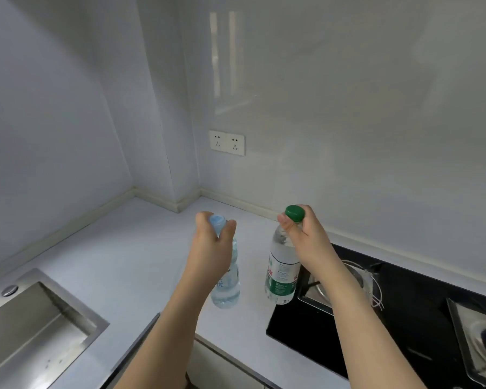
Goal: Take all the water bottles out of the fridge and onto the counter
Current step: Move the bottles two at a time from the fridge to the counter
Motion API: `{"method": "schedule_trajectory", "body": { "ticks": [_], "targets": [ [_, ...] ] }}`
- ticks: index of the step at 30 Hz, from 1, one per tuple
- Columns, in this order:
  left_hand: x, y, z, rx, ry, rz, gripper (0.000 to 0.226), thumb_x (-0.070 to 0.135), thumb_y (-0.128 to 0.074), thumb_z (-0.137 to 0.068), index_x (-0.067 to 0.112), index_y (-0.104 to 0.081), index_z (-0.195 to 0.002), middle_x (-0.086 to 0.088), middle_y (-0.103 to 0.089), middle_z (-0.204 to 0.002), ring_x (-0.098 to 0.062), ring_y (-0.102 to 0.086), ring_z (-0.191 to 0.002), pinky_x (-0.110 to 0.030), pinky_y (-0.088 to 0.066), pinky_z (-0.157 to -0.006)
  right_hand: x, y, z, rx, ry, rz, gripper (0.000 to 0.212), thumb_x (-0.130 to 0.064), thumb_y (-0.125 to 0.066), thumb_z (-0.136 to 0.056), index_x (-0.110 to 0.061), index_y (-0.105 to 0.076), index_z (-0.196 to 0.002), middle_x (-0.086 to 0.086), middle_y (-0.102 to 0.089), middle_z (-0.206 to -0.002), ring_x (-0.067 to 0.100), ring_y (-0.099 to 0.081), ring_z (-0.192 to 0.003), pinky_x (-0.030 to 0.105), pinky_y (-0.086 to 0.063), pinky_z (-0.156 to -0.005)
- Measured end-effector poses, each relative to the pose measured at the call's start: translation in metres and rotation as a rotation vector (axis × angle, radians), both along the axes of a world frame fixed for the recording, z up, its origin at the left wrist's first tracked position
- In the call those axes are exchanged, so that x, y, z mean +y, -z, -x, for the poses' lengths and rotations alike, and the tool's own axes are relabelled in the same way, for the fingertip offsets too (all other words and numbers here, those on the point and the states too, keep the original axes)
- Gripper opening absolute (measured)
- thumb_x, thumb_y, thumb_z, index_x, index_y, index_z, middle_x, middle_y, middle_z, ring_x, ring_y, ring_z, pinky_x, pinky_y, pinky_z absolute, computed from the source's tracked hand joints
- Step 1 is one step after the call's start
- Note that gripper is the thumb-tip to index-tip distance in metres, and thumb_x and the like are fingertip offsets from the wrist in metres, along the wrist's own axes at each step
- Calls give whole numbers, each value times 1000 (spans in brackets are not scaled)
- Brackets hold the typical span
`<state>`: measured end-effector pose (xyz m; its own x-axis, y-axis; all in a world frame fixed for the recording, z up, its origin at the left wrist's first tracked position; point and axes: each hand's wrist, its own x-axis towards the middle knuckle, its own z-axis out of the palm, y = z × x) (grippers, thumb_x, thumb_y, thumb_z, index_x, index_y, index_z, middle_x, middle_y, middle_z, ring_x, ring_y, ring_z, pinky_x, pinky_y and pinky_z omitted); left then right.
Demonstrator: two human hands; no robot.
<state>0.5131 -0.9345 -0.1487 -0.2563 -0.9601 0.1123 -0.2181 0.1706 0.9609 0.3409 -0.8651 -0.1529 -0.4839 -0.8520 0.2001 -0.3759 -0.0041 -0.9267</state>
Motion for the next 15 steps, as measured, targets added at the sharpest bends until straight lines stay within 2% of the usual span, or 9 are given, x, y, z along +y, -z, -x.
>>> {"method": "schedule_trajectory", "body": {
  "ticks": [6,11,15],
  "targets": [
    [-90,-6,-4,46,-70,-106,23,35,-51,-98,20,-40,-113,-1,-53,-94,-15,-52,-80,-30,-43,-64,-102,-2,4,-32,-114,-9,12,-35,-60,-93,-31,-52,-100,-11,-63,-112,6,-57,-106,24,-44,-92],
    [-150,11,-17,80,-151,-180,23,35,-53,-98,21,-41,-112,0,-53,-93,-15,-50,-80,-30,-41,-64,-166,23,-3,-76,-163,-69,14,-31,-63,-90,-33,-54,-100,-10,-62,-113,9,-55,-108,28,-44,-92],
    [-198,26,-35,87,-201,-249,23,35,-54,-97,22,-42,-112,-2,-54,-96,-16,-51,-81,-30,-41,-64,-216,37,-17,-89,-184,-147,19,-28,-66,-89,-27,-57,-106,-12,-61,-106,2,-53,-102,22,-40,-85]
  ]
}}
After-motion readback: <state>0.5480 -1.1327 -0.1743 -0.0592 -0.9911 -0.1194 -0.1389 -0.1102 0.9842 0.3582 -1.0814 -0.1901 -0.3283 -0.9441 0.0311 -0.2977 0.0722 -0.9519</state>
